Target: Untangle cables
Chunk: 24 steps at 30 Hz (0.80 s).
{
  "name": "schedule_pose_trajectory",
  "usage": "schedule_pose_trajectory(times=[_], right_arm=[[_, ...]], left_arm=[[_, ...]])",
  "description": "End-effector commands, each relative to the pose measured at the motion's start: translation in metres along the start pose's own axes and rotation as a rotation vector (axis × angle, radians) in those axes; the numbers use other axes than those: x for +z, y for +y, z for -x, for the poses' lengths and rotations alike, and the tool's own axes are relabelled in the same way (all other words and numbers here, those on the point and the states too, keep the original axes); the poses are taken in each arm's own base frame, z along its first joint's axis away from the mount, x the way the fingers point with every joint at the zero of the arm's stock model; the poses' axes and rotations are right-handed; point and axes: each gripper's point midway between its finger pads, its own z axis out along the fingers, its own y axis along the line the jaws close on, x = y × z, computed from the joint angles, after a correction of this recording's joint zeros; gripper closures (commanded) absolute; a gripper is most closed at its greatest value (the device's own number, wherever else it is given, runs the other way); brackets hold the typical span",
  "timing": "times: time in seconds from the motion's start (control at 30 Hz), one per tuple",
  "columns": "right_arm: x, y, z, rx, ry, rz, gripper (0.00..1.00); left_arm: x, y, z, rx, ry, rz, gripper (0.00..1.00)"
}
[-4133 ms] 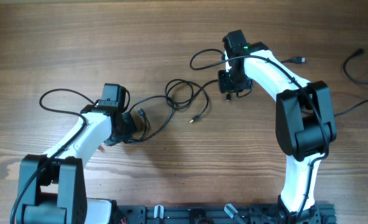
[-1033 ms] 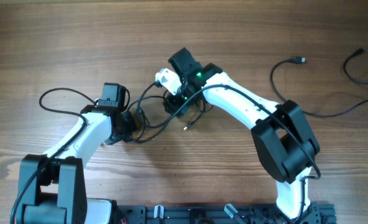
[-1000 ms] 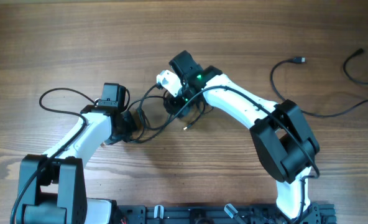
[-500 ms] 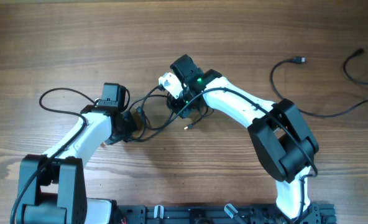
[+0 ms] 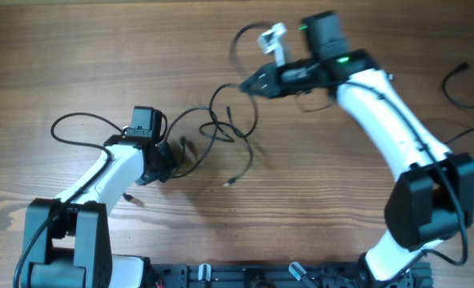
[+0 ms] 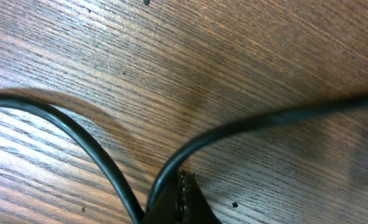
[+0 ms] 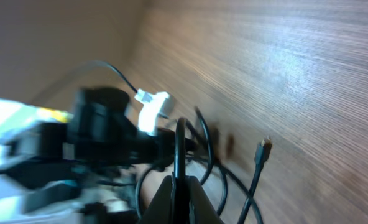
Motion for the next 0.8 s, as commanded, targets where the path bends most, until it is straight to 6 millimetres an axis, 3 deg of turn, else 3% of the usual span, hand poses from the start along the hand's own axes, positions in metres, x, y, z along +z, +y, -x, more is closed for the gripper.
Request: schedule_pose_trajectory(times=[0.0,0.27,0.5,0.77], right_arm=[[-0.057,0.018,0.020,0.071,-0.074,0.196,0.96],[-0.153,-0.054,0.036,0.241,-0.290,0.089,0.96],[-0.222,-0.122,0.016,0.420,-0.448,-0.060,0.96],[-0.209,-0.162,-0.023,0.495,-0.410,-0.174,0.96]], left_arm=[[0.008,0.011,-0.009,-0.013,0.025,0.043,0.96],[0.006,0.040,-0.002,-0.082,-0.039,0.198,0.96],[0.006,0.061,0.005,-0.195,-0.037,0.216,0.96],[0.009,0.050,0.007,-0.227,-0.011,0.124,0.96]])
